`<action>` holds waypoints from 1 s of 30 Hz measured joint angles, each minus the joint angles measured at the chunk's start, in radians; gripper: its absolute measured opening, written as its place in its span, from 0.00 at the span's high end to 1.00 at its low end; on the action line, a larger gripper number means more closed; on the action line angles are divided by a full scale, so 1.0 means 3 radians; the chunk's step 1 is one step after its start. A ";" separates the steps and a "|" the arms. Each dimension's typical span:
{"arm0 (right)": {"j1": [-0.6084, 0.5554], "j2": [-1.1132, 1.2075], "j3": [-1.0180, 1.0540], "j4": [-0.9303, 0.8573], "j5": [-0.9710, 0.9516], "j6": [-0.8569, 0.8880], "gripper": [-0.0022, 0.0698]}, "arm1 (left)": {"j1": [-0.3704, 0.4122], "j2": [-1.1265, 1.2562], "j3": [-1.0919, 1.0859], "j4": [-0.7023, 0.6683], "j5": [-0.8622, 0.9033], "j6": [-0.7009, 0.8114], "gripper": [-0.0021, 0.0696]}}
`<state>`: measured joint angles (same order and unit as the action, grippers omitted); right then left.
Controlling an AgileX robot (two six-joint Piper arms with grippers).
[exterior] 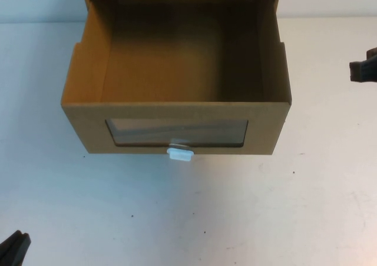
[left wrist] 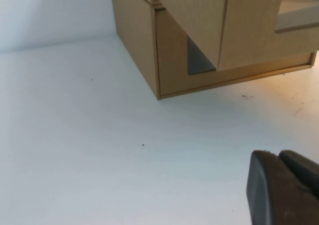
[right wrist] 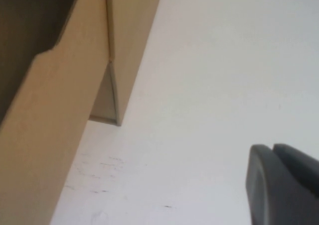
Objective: Open the shoe box
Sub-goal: 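Pull the top drawer of the cardboard box fully open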
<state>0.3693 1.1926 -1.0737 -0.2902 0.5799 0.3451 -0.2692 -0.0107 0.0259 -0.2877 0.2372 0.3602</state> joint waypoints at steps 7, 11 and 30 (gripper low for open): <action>-0.0349 -0.0190 0.0436 -0.0221 -0.0484 0.0000 0.99 | 0.0000 0.0000 0.0000 0.0000 0.0006 0.0004 0.98; -0.0775 -0.0661 0.1234 -0.0253 -0.1258 0.0000 0.99 | 0.0000 0.0000 0.0000 0.0000 0.0006 0.0004 0.98; -0.1326 -0.3814 0.3656 -0.0249 -0.1933 0.0000 0.99 | 0.0000 0.0000 0.0000 0.0000 0.0006 0.0004 0.98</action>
<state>-0.0285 0.0485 0.0229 -0.3649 0.0000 0.3451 -0.2692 -0.0107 0.0259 -0.2877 0.2390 0.3614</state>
